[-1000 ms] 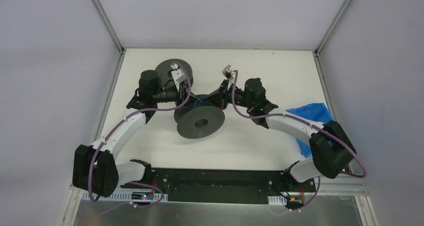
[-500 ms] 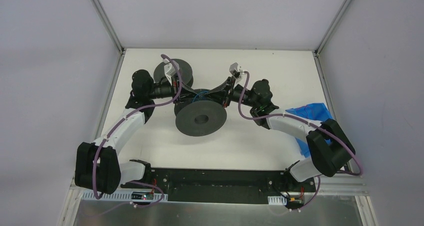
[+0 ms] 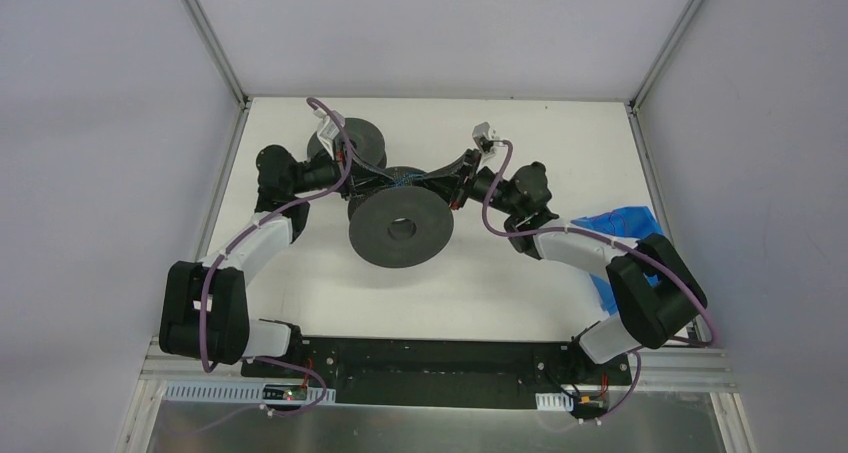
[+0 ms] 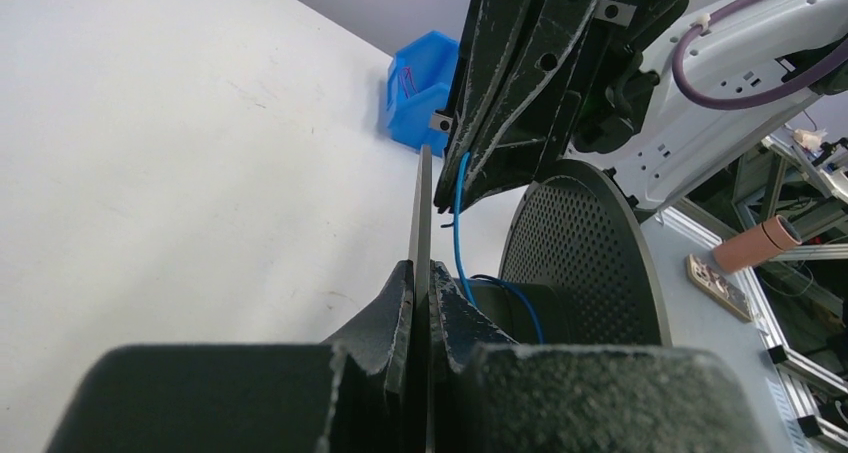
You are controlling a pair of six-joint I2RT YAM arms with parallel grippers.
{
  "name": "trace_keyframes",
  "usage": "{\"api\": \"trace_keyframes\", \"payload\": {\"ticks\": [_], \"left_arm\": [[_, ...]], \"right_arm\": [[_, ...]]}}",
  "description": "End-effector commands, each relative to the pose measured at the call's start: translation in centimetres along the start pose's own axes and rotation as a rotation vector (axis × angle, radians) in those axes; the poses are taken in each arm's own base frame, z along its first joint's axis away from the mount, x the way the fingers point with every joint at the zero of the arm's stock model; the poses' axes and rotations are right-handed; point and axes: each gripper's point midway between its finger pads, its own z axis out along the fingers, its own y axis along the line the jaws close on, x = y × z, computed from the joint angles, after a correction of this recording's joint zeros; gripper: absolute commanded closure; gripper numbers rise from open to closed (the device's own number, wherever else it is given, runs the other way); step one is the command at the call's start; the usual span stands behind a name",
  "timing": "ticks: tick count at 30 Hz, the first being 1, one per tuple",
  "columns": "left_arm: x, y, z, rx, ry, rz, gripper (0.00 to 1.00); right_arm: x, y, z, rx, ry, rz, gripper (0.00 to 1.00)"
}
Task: Wrap the cables
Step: Wrap the cable around the cable reel.
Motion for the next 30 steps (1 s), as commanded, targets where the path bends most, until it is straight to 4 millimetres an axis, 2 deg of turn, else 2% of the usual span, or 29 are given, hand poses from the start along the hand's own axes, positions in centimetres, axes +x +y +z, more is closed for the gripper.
{"api": "trace_keyframes", "payload": {"ticks": [1, 9, 16, 21, 25, 30], "left_arm": [[-5.4, -0.2, 0.2, -0.054, -0.205, 0.077, 1.0], [-6.3, -0.4, 0.2, -0.031, -0.27, 0.015, 1.0], [-5.6, 0.3, -0.1, -0.058, -0.304, -0.039, 1.0], [-5.8, 0.6, -0.4, -0.08, -0.352, -0.072, 1.0], [-5.6, 0.8, -0.6, -0.088, -0.363, -0.076, 1.0], [-5.3, 0.8, -0.4, -0.079, -0.345, -0.073, 1.0]], "right_arm": [[1.4, 0.7, -0.4, -0.01, 0.026, -0.001, 0.97], [1.0, 0.4, -0.3, -0.003, -0.012, 0.01, 1.0], [0.3, 0.5, 0.4, -0.025, -0.037, 0.026, 1.0], [0.7, -0.7, 0.4, 0.028, -0.049, 0.057, 0.98], [1.3, -0.9, 0.3, 0.042, -0.038, 0.092, 0.91], [2.7, -0.6, -0.5, 0.036, -0.006, 0.115, 0.9]]}}
